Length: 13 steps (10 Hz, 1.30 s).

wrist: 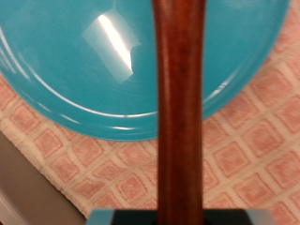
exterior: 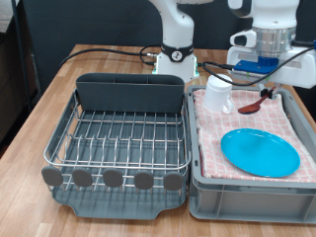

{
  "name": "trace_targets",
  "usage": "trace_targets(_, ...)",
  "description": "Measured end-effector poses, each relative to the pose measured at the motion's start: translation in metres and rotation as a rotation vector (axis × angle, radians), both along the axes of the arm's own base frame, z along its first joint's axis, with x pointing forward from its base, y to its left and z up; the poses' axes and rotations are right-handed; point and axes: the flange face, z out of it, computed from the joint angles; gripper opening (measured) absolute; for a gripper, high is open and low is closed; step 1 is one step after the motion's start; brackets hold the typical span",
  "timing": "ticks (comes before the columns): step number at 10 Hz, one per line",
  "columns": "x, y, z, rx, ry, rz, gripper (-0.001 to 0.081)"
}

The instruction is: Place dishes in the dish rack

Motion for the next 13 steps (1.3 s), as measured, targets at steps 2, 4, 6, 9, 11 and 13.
trace_targets(2, -0.017, -0.014, 0.009, -0.013, -0.01, -0.035, 0.0081)
trace_targets(4, -0.015, -0.016, 0.009, -0.005, -0.022, -0.081, 0.0081)
trace_targets(6, -0.018, -0.034, 0.012, -0.026, -0.031, -0.223, 0.0081)
trace_targets(9, -0.038, -0.068, 0.021, -0.089, 0.017, -0.358, 0.0081)
trace_targets(11, -0.05, -0.093, 0.026, -0.071, 0.069, -0.451, 0.0081)
trace_targets(13, -0.062, -0.119, 0.031, -0.053, 0.103, -0.548, 0.0081)
